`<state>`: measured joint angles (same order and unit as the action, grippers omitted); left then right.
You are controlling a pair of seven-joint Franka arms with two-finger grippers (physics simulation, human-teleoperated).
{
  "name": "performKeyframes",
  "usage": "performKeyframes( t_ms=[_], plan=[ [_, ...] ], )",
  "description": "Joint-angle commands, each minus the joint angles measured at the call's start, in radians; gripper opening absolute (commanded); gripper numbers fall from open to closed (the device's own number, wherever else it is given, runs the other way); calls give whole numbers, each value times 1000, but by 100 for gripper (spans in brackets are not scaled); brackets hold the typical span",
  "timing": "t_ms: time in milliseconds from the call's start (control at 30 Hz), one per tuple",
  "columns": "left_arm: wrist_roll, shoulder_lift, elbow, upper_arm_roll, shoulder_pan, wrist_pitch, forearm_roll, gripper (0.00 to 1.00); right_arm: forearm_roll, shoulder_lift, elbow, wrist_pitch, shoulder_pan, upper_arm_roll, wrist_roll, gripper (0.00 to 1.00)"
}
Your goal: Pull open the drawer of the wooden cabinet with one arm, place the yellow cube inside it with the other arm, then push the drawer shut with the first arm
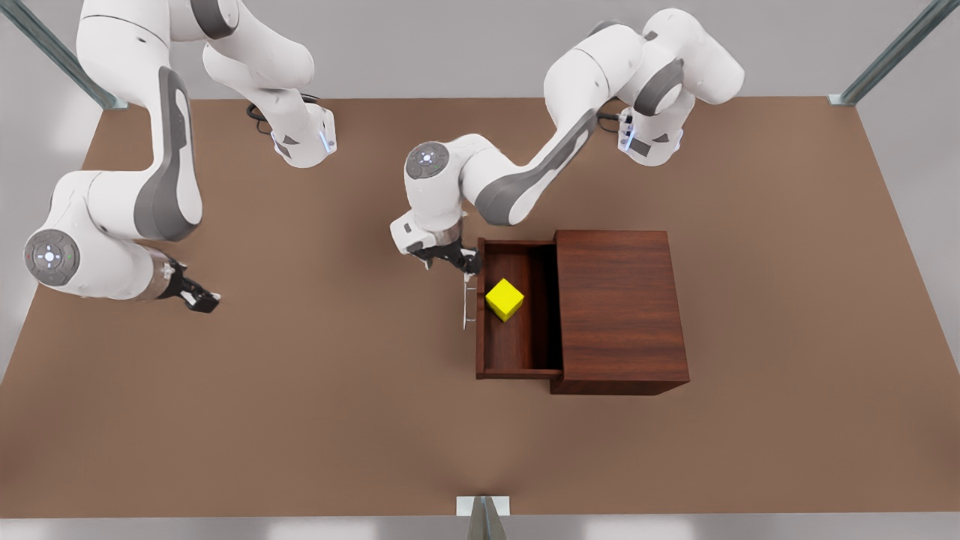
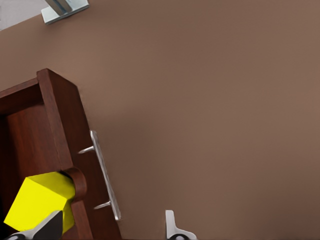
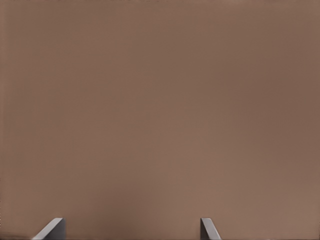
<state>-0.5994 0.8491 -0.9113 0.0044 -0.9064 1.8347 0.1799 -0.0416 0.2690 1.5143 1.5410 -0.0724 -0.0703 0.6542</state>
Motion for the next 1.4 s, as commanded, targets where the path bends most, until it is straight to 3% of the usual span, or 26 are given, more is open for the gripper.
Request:
performKeyframes(
  t_ms=[0, 33, 100, 267, 500, 833, 1367],
  plan=[
    [-801, 53, 2, 12, -11, 264, 59, 100, 0, 10, -13, 31, 3, 1, -634, 100],
    [-803, 70, 3, 29, -11, 313, 59, 100, 2, 10, -14, 33, 17, 9, -628, 100],
    [-803, 116, 3, 40, -11, 414, 59, 100, 9, 10, -14, 33, 108, 112, -630, 100],
    [-827, 177, 20, 86, -29, 477, 61, 100, 5, 12, -19, 24, 106, 106, -625, 100],
    [-672, 163, 20, 91, -49, 163, 127, 100, 9, 13, -19, 24, 109, 102, -624, 100],
    [-514, 151, 18, 100, -31, 35, 141, 100, 8, 19, -19, 24, 109, 99, -613, 100],
    [-318, 85, -47, 94, 118, -92, 41, 100, 5, 23, -19, 24, 109, 99, -613, 100]
  ],
)
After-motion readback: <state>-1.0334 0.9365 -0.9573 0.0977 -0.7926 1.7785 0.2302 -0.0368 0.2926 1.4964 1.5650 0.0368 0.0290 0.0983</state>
